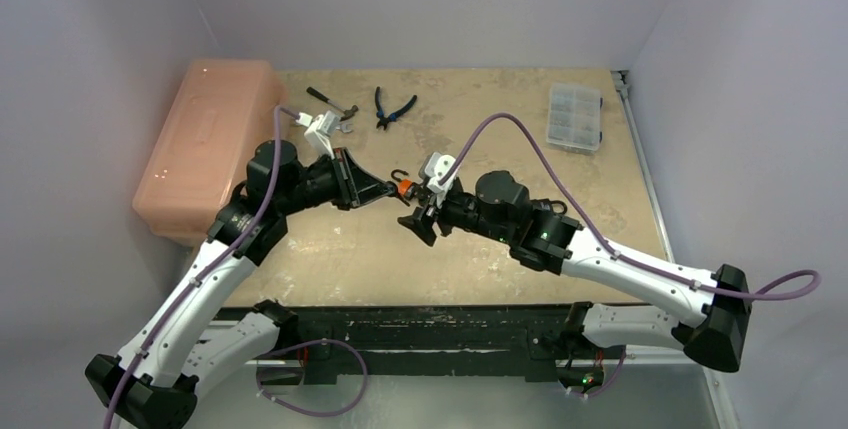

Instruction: Unlock with the key

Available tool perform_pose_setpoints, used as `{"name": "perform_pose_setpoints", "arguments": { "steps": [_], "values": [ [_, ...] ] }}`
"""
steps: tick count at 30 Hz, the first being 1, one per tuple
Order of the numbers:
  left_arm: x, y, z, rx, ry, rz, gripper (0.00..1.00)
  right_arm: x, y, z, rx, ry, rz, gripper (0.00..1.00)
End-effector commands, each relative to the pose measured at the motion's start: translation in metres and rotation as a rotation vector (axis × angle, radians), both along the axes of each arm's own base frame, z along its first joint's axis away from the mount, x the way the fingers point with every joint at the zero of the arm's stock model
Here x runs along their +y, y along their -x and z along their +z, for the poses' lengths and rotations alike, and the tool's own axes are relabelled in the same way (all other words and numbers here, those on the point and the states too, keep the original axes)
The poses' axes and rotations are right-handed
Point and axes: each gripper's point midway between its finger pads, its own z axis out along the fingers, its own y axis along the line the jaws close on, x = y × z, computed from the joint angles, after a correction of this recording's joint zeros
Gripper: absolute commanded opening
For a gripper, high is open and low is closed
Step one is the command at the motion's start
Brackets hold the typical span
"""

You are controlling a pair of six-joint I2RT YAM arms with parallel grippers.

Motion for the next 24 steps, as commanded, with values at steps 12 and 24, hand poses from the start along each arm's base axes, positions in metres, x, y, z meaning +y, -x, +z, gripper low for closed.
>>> {"name": "perform_pose_setpoints", "arguments": {
  "steps": [12, 24],
  "values": [
    [0.001, 0.003, 0.007, -0.015, 0.076, 0.027, 0.0, 0.014, -0.032, 0.028, -0.066, -0.071, -0.116, 0.49],
    [0.002, 0.001, 0.002, 0.012, 0.092, 0.056, 0.0, 0.023, -0.024, 0.037, -0.085, -0.091, -0.043, 0.44]
  ]
}}
